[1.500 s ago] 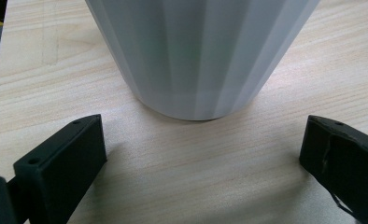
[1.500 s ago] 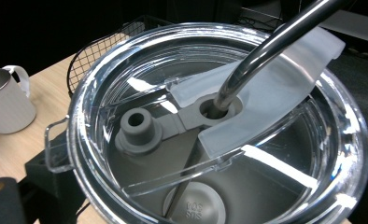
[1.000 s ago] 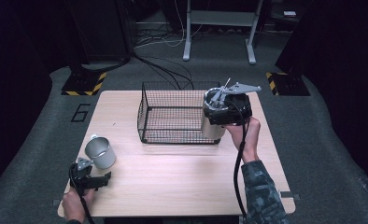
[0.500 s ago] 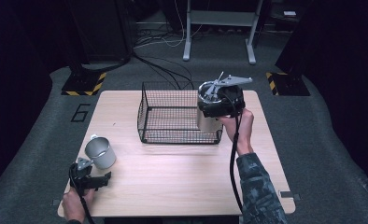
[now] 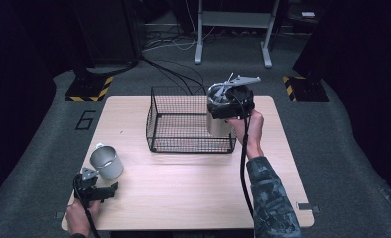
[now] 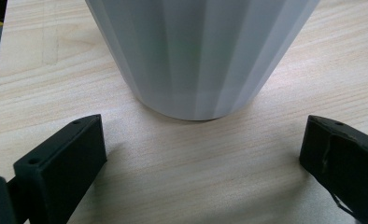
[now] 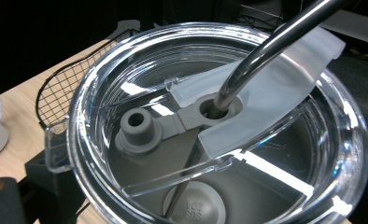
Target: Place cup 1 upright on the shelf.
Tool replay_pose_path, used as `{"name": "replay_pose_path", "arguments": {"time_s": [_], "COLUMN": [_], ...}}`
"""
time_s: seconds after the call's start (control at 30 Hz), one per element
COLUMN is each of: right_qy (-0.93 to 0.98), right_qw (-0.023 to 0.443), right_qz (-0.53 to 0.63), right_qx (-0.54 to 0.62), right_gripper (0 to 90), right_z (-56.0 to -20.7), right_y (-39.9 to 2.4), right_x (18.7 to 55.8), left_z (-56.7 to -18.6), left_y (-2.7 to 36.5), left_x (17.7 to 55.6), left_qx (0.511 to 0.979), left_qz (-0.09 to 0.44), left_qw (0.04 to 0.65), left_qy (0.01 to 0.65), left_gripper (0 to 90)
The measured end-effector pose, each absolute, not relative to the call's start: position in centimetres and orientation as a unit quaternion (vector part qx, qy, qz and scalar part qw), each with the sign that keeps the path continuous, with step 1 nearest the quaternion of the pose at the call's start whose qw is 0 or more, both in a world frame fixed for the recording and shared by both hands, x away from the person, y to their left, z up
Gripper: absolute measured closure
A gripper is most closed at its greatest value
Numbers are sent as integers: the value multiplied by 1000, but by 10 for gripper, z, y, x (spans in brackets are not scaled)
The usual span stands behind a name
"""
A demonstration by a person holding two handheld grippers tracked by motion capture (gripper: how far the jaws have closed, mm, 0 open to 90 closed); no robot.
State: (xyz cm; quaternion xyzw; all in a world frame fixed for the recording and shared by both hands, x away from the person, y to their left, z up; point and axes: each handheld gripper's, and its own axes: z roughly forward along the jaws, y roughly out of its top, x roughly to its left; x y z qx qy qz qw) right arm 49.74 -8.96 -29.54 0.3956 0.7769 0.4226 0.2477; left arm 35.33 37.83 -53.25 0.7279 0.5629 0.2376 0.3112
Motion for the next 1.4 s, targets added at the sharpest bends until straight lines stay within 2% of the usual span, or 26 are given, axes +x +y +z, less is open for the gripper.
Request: {"name": "replay_pose_path", "arguments": {"time_s": [1.0, 1.4], "right_qy": [787, 790], "right_qw": [244, 227], "right_qz": [395, 382], "right_qx": [406, 423], "right_gripper": [33, 33], "right_z": [-332, -350], "right_y": [-77, -74], "right_x": [533, 543], "left_z": [-533, -533], "left_y": [378, 378], "left_x": [353, 353], "left_qx": [726, 728], "left_qz": [241, 238], "left_qw": [314, 312], "left_qy": [563, 562], "left_gripper": [3, 3]}}
